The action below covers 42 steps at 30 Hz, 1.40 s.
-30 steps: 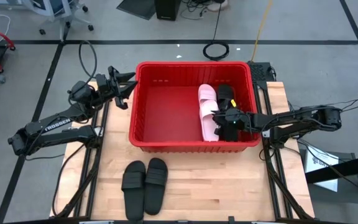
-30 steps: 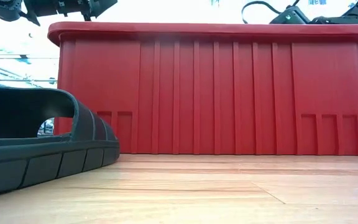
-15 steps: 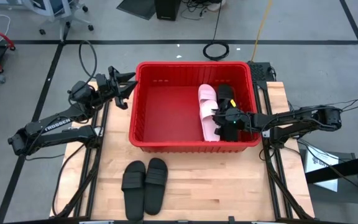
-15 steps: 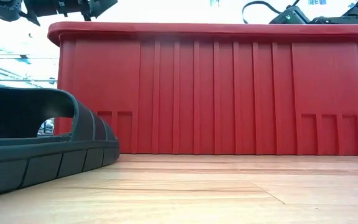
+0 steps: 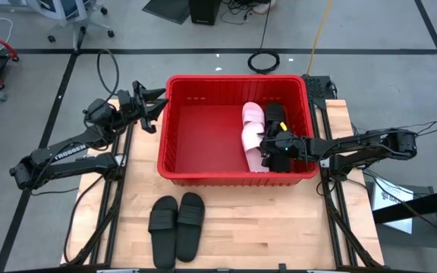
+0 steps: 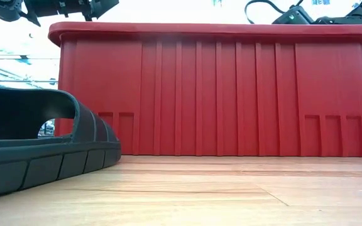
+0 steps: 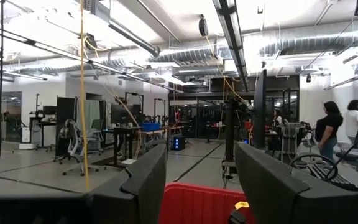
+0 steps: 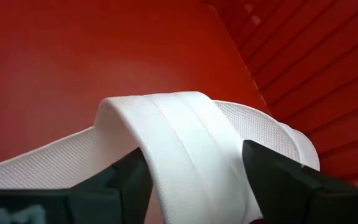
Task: Pick and place slides into bin
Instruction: Put the pink slipper into the red container, then put the black slipper into the red container
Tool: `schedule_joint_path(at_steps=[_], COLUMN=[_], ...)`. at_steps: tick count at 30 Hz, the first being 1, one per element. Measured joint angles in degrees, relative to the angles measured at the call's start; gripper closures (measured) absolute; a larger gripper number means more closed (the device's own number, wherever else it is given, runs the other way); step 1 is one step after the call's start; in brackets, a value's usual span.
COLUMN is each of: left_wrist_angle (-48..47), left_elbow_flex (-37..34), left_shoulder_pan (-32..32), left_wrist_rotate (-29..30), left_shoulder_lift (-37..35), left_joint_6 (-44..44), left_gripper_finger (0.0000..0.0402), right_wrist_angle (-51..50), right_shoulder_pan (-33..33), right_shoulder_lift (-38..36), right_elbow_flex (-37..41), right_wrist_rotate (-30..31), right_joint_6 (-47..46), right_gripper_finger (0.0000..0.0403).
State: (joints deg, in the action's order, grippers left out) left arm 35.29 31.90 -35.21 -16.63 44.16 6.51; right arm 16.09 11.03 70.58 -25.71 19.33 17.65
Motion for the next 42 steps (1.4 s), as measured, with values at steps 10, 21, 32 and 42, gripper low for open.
schedule_joint_path(at_steps=[10, 21, 32, 42], left_wrist_angle=[-0.68, -0.81, -0.79, -0.79], left_elbow_flex=[0.0, 0.0, 0.0, 0.0], left_shoulder_pan=[-0.01, -0.01, 0.01, -0.01], left_wrist_rotate=[0.01, 0.01, 0.01, 0.01], left_shoulder_lift=[0.0, 0.0, 0.0, 0.0], left_joint_6=[-0.05, -0.05, 0.26, 0.91], left_gripper_finger=[0.0204, 0.0204, 0.0204, 0.0204], right_wrist_angle=[-0.34, -0.51, -5.61, -2.62], right_shoulder_pan=[-1.47, -1.77, -1.77, -1.74], right_shoulder_lift=[-3.37, -10.7, -10.63, -10.65], right_elbow_flex=[0.38, 0.21, 0.06, 0.04], right_wrist_rotate=[0.04, 0.02, 0.14, 1.57], right_joint_6=[-0.74, -1.01, -4.78, -3.49], right_gripper_finger=[0.0138, 0.0136, 0.0146, 0.0145])
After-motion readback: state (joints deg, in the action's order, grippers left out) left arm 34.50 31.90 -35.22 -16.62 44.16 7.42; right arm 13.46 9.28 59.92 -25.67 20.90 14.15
